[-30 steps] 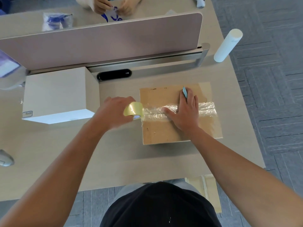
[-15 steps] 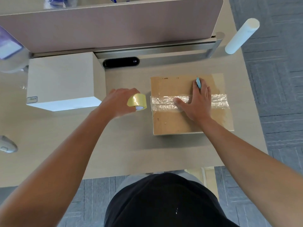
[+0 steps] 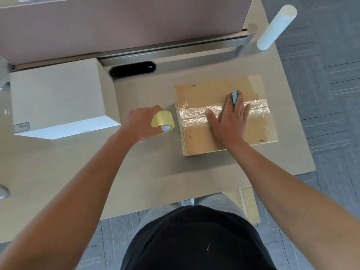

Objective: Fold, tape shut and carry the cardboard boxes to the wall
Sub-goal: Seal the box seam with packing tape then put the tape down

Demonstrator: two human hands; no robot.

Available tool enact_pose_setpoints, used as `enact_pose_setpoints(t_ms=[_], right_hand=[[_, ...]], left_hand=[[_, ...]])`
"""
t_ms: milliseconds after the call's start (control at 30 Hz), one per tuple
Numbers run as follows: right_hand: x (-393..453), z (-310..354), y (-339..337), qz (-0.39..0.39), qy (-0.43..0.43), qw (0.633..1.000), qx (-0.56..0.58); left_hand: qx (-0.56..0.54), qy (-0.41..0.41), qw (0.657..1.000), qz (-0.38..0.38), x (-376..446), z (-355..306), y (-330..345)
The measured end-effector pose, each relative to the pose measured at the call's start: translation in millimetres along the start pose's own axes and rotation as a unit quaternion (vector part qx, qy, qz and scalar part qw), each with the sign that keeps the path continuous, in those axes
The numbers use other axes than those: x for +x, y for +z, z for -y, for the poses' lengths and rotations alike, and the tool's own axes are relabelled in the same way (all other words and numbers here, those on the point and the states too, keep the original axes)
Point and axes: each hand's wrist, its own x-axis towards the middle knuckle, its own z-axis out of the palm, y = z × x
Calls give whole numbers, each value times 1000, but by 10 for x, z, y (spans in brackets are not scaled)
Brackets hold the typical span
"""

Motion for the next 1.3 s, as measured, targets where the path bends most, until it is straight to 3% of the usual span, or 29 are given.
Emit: enact_pose_setpoints(t_ms=[533, 867, 1100, 1300], right_hand=[[-12, -193, 27, 27, -70, 996, -42], [-25, -460, -80, -4, -7, 999, 36], [16, -83, -46, 19, 16, 1000, 17], [-124, 612, 181, 31, -38, 999, 11]], left_hand=[[13, -10, 1000, -17, -40, 1, 48], [35, -37, 998, -20, -73, -94, 75], [27, -47, 998, -16, -99, -131, 113], [35, -27, 999, -6, -80, -52, 94]])
